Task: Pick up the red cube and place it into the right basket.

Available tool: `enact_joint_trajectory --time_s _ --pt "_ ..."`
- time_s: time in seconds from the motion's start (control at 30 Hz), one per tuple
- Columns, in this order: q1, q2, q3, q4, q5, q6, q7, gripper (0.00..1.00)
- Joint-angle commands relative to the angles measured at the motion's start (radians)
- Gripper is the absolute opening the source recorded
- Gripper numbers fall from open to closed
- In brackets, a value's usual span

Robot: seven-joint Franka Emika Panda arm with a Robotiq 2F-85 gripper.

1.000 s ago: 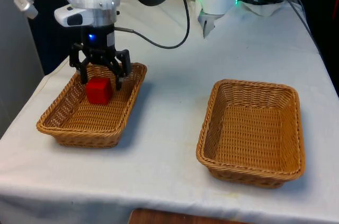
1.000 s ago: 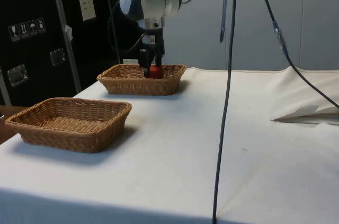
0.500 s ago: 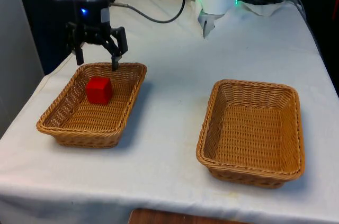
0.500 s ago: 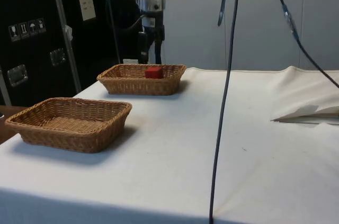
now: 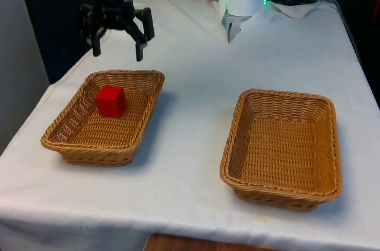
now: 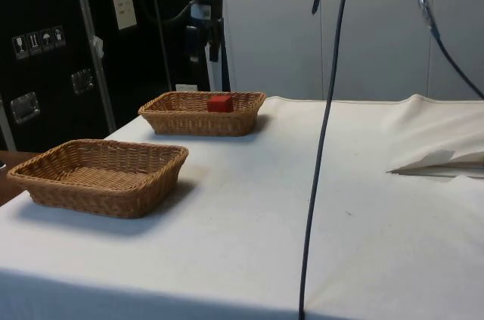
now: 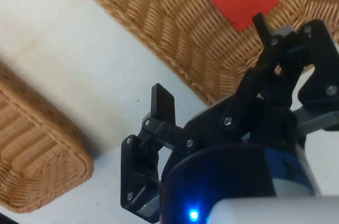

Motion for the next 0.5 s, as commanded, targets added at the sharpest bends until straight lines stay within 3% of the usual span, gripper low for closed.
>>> enact_joint_trajectory --time_s 0.0,0.03,0.17,0.23,0.27,0.3,0.47 --pt "0.003 -0.006 0.000 -0.001 -0.007 -0.002 0.002 1.00" --pt "0.019 -0.017 -0.010 -0.009 -0.024 -0.005 0.012 1.00" --pt "0.038 -0.045 -0.009 -0.010 -0.056 -0.014 0.026 1.00" --pt "0.044 -0.056 -0.008 -0.010 -0.069 -0.017 0.032 1.00" --pt "0.032 -0.050 0.001 -0.002 -0.061 -0.017 0.025 1.00" --pt "0.048 -0.061 -0.007 -0.010 -0.076 -0.018 0.035 1.00" --pt "0.066 -0.086 -0.002 -0.010 -0.105 -0.028 0.048 1.00"
